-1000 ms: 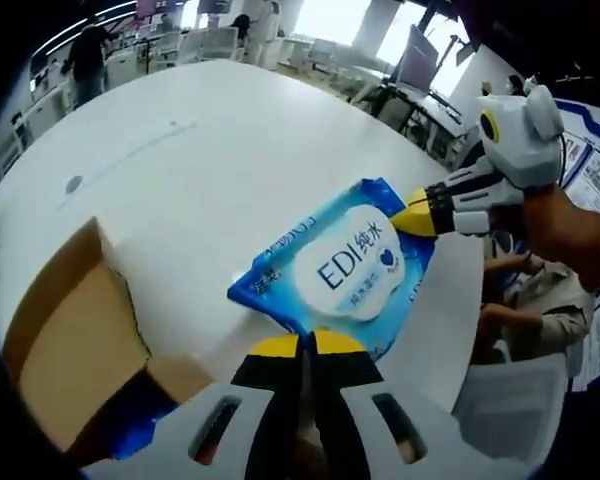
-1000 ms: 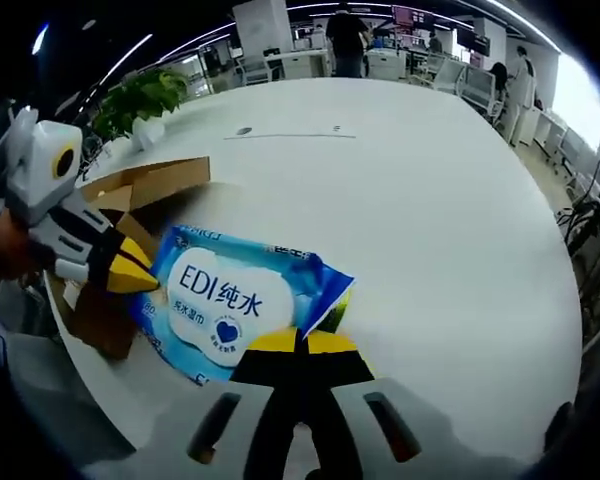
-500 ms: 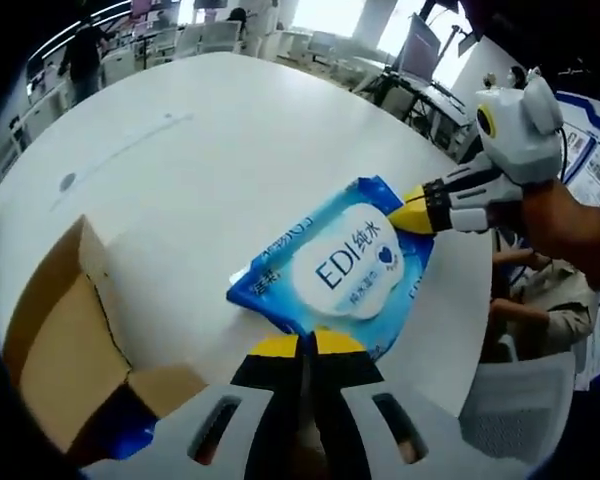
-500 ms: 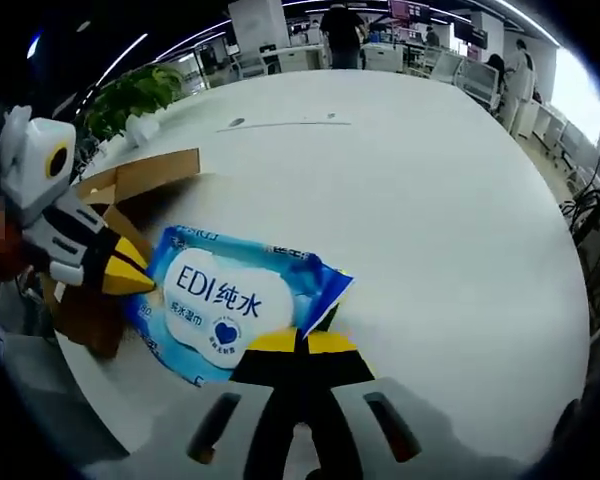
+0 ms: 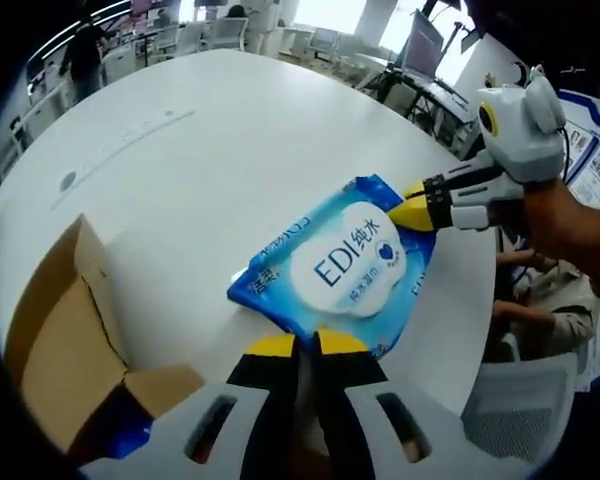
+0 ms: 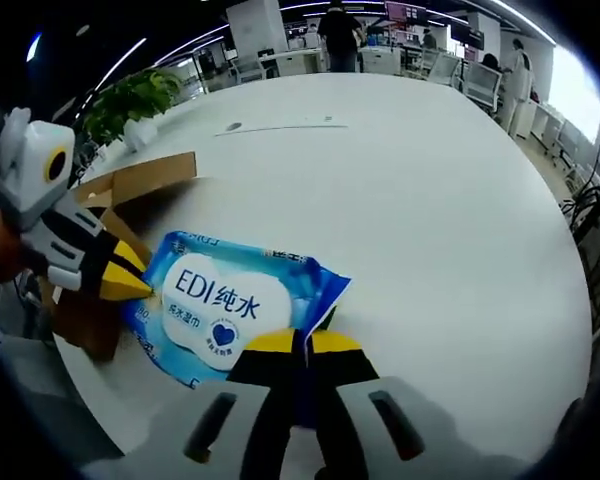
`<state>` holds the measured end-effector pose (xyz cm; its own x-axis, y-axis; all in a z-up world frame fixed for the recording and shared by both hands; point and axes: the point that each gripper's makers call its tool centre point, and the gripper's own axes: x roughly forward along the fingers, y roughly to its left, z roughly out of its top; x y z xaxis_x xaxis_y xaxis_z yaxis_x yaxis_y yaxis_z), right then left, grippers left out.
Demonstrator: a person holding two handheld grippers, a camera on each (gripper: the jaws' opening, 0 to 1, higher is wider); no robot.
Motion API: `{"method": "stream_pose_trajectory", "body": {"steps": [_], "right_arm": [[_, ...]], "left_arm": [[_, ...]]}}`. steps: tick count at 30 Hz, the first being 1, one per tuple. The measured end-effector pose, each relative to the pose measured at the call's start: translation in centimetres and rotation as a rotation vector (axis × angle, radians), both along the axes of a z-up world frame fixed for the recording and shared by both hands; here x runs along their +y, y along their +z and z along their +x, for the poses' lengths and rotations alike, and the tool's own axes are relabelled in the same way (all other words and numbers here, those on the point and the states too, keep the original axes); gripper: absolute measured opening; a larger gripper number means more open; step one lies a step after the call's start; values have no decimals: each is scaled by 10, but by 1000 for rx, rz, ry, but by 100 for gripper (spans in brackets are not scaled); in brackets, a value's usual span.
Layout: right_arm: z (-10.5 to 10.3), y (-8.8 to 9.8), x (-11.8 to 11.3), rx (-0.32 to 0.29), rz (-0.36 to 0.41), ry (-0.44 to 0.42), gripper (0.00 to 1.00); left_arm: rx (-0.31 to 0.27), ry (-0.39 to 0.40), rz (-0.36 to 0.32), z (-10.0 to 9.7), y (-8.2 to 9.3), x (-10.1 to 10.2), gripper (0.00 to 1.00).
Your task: Operate the shoe box by opening the lid, removing the specified soft item, and placing it in the target area until the item is outside and the box remains undamaged.
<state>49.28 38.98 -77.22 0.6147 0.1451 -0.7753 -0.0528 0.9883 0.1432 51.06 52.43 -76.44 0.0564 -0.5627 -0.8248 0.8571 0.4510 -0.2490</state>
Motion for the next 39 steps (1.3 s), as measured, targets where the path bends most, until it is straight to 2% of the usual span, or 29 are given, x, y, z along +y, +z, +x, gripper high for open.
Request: {"method": "stream_pose_trajectory", "body": {"steps": [5,12,16,29,31,32,33,39], "right_arm": [[0,1,-2,-8,-2,-4,6],[-2,7,-3,-20,-13,-8,7],[-2,9,-5,-25,-13,-10,8],[-3,29,-3,-62,-28,-13,10],[-3,34,-2,-66,-31,-12,11],[-4,43,1,-81,-32,-10,11],[-4,45,2,-84,-33,-10,11],[-4,60,13,-102,-42,-2,11]], "left_arm": [[-3,6,-21,-4,4,-1,12],[-24,9,-44,-4,11,-1,17],[-23,14,-53,-3,12,1,17],[-44,22,-133,-6,39,-4,18],[-49,21,-139,-8,43,-1,18],[-49,23,-140,-7,44,0,19],[-53,38,-136,-6,48,10,19],[-65,64,-149,-6,59,29,19]]}}
